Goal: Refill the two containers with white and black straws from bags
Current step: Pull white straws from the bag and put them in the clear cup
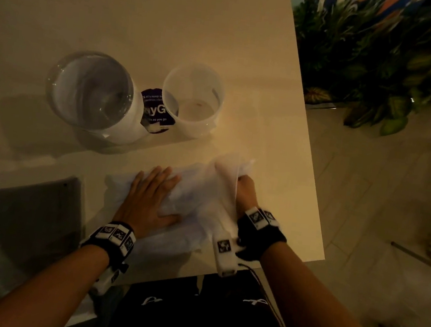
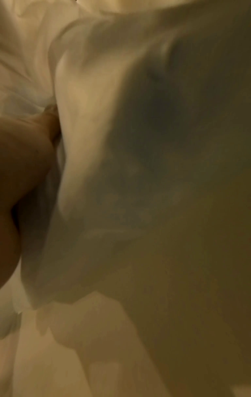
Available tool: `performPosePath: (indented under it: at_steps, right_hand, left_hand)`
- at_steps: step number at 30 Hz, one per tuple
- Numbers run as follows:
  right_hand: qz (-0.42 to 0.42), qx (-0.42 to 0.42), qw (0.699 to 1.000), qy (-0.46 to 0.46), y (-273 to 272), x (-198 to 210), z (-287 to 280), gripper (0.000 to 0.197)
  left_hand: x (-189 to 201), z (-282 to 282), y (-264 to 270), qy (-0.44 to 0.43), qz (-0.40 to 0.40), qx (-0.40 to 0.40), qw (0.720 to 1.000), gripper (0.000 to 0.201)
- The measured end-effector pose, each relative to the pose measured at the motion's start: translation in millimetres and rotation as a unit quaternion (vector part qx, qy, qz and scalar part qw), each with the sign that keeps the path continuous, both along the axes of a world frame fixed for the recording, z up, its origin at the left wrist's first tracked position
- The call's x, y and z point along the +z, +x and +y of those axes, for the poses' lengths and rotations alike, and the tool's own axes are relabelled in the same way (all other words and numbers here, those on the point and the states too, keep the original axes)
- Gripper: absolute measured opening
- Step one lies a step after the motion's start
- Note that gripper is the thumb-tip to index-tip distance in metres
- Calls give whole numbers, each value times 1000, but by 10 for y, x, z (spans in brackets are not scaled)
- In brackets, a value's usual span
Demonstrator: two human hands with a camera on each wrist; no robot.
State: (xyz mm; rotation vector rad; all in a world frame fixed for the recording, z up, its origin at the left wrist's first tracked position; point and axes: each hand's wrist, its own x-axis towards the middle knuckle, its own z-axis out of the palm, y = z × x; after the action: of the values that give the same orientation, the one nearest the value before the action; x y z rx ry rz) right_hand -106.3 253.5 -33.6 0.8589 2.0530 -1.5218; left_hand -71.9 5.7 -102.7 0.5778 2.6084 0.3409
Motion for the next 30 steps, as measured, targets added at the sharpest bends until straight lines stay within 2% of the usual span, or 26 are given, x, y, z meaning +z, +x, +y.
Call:
performPosePath:
  at_steps: [3,5,7,8,10,11,12,13,19,25,30]
  right_hand:
    - [14,-41,999,-24,-112,17,-51,26]
    - [-20,-70,997,-32,-137,-9,-38,32]
    - [-47,-168,982,-67,-118,-50,8,37]
    - [-39,-241,964,-109,-98,-59,17,36]
    - [-7,-382,894,-234,-76,-39,53,38]
    - [15,-425,858,-287,-89,-30,80,39]
    - [32,-447,837,-314,-108,-35,103,41]
    - [44,-452,828,-328,-132,-6,128,44]
    - [97,-425,841,-321,-247,141,238,55]
    - [151,-385,862,-292,-335,380,374,57]
    - [194,-357,868,-286,-416,629,518,56]
  left_hand:
    - [4,13,15,-15,1,2,1000,94]
    - [-23,10,21,-15,-2,5,1000,94]
    - [-35,0,26,-7,-6,11,1000,93]
    - [-39,-4,28,0,-7,16,1000,92]
    - [-39,0,29,9,-8,22,1000,92]
    - [-37,3,26,9,-7,23,1000,93]
    - [-35,6,23,10,-6,22,1000,94]
    - [-36,8,20,12,-6,22,1000,94]
    - [-62,-1,22,12,-4,24,1000,95]
    - [-59,-4,10,19,-13,25,999,97]
    - [-58,-14,14,23,-11,28,999,96]
